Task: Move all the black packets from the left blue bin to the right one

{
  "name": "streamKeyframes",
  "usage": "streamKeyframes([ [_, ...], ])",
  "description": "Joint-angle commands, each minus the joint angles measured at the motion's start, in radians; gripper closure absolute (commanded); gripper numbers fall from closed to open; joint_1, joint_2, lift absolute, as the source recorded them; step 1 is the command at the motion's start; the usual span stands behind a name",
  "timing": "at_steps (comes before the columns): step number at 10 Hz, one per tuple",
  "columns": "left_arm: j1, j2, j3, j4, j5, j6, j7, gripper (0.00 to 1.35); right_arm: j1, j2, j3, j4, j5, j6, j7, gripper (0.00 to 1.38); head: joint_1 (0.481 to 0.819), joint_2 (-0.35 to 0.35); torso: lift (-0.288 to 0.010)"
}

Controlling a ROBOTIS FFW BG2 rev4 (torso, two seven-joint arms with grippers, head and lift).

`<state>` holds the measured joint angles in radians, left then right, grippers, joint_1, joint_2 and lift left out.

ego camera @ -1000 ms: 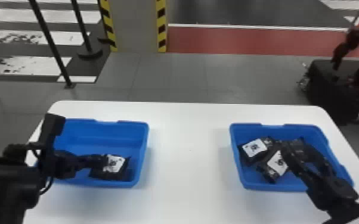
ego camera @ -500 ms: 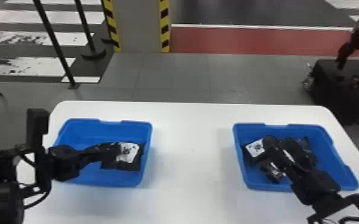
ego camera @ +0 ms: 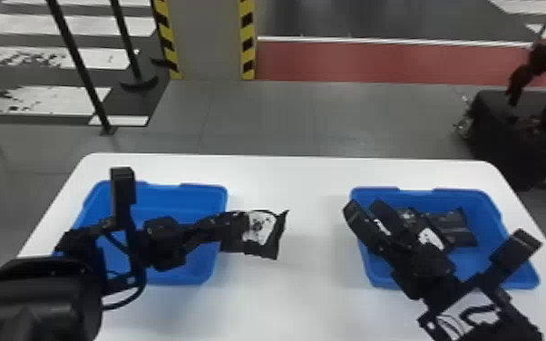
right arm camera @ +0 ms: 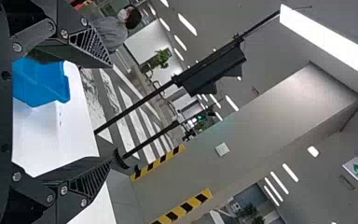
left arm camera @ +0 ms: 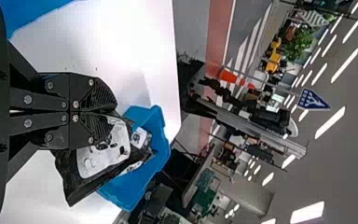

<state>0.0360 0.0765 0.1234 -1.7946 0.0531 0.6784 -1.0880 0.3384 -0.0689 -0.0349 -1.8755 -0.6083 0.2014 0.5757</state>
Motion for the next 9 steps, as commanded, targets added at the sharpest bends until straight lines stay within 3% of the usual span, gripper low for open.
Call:
streamKeyframes([
  [1, -0.024, -0.001, -0.054, 0.012, 0.017, -0.004, 0.008, 1.21, -0.019, 0.003, 0.017, 0.014, -0.001, 0.019, 0.009, 0.35, 0.695, -0.015, -0.11],
  [9, -0.088, -0.012, -0.133, 0.066, 0.053, -0.006, 0.034, 1.21, -0.044, 0.009, 0.07, 0.024, -0.001, 0.105, 0.046, 0.35, 0.695, -0.039, -0.11],
])
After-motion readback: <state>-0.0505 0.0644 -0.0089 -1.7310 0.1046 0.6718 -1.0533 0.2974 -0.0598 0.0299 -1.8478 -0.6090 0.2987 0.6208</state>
